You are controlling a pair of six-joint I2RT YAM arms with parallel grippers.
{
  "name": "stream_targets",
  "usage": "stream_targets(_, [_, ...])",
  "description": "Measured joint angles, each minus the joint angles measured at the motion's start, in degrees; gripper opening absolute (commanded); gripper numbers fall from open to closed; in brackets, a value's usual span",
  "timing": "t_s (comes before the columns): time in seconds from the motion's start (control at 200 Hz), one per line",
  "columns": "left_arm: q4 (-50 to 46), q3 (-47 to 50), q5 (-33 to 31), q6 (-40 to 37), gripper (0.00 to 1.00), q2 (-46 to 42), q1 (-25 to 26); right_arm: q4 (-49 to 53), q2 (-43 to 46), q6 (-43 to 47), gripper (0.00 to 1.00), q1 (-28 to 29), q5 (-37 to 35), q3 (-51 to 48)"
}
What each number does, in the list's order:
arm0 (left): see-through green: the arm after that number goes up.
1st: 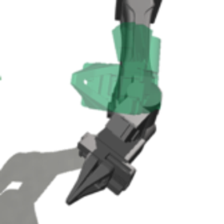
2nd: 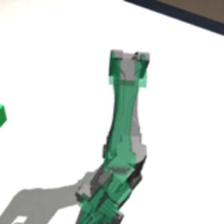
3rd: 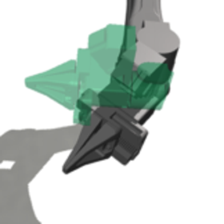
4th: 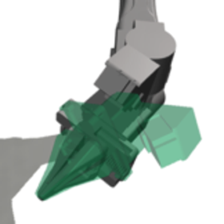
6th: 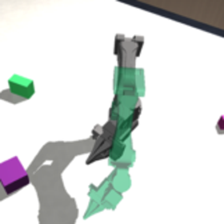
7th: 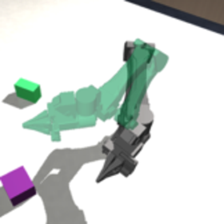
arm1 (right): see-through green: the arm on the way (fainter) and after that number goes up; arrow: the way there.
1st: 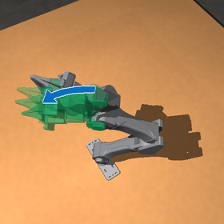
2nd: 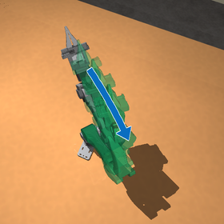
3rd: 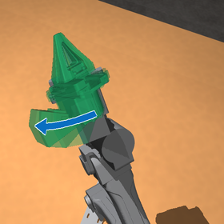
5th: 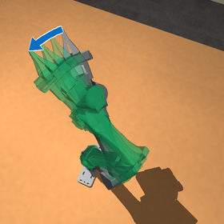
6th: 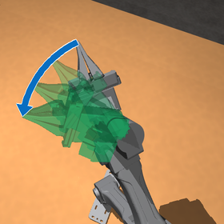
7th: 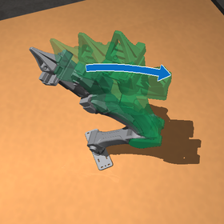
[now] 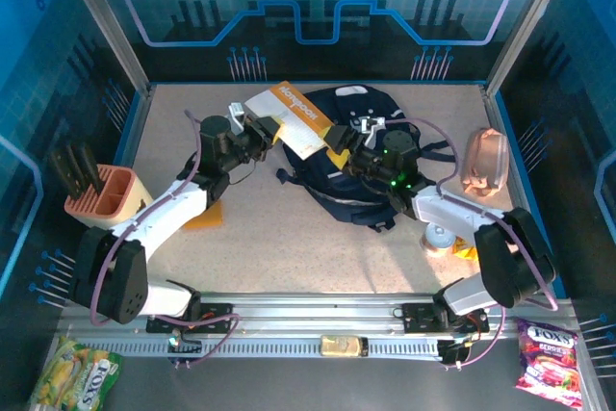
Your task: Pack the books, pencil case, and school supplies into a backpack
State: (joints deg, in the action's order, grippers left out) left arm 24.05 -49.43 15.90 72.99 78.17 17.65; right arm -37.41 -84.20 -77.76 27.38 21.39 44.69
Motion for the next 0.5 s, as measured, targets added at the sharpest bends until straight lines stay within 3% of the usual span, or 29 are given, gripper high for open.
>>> stream_targets(0.5, [1.97, 0.00, 0.00, 1.73, 0.00, 0.55, 0.42, -9.46, -5.77, -6.54, 0.59, 1.46, 0.31, 3.02])
